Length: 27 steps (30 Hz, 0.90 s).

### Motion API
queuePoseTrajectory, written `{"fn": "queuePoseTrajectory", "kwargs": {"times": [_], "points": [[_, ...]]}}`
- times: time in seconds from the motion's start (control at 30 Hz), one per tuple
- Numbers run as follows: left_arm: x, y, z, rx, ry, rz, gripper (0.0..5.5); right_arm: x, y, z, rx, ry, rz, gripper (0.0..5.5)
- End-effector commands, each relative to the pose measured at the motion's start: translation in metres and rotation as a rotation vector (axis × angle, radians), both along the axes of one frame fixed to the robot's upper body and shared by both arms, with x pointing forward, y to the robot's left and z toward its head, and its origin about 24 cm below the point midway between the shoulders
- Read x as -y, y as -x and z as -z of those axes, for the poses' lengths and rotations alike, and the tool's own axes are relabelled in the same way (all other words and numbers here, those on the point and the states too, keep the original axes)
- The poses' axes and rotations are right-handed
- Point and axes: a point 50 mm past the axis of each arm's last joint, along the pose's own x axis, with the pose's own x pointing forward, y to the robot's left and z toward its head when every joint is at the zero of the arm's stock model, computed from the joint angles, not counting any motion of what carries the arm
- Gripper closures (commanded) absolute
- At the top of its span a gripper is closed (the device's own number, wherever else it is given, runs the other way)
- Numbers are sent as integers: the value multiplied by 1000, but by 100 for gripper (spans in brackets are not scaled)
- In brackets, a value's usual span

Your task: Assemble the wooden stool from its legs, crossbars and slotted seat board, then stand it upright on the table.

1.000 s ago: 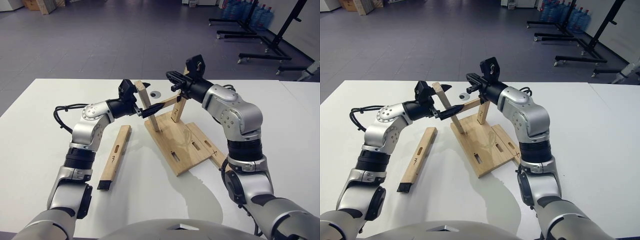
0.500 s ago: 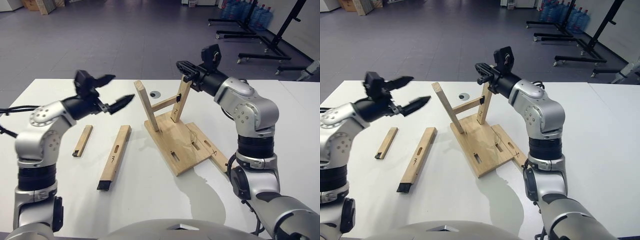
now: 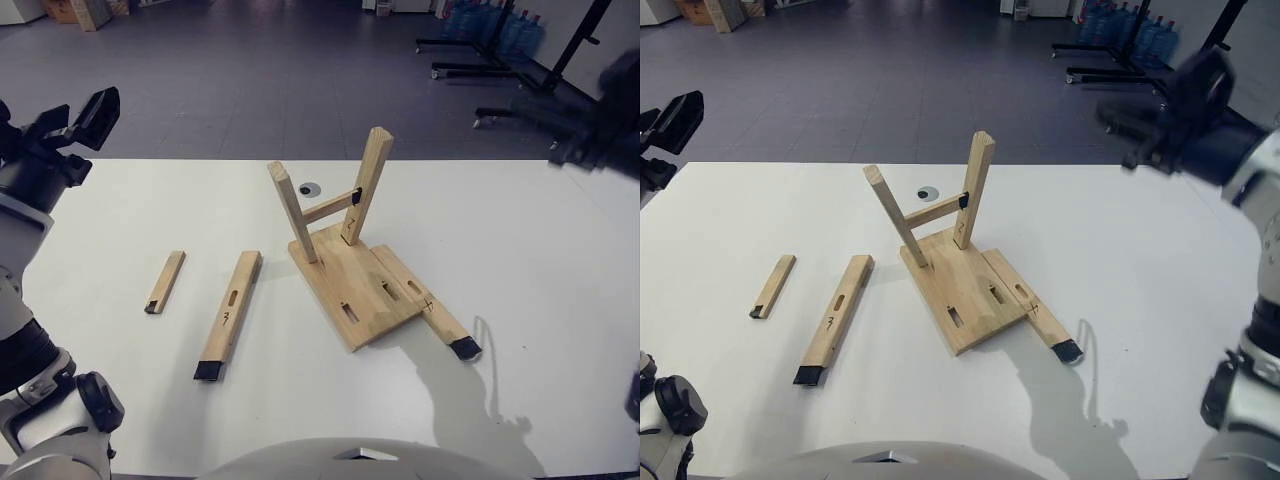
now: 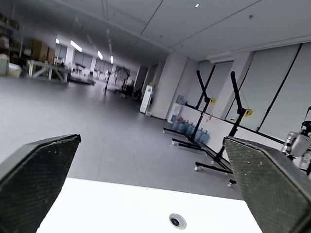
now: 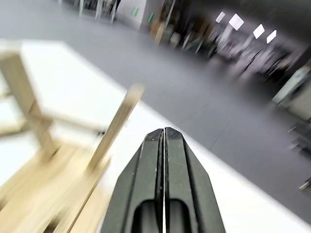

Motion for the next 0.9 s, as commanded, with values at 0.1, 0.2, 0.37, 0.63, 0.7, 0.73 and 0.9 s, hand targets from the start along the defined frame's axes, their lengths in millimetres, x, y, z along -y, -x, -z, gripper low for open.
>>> {"fn": "queuePoseTrajectory", "kwargs": {"times": [0.1, 0.2, 0.37, 0.63, 0.7, 0.73, 0.9], "points": [[12, -1, 7, -43, -19, 64, 10, -14, 22, 71, -228, -74, -67, 485], [10, -2, 8, -52, -49, 71, 10, -22, 35, 97, -331, -91, -103, 422], [2, -3, 15, -73, -78, 56, 10, -30, 36, 130, -366, 81, -145, 337], [-20, -3, 25, -109, -135, 19, 10, -32, 27, 154, -206, 431, -231, 309], [-21, -4, 26, -111, -151, 24, 10, -28, 26, 154, -190, 471, -251, 309], [-21, -4, 27, -109, -154, 27, 10, -26, 25, 154, -184, 483, -254, 309], [-18, -6, 30, -105, -172, 43, 10, -44, 25, 162, -158, 487, -333, 309]]}}
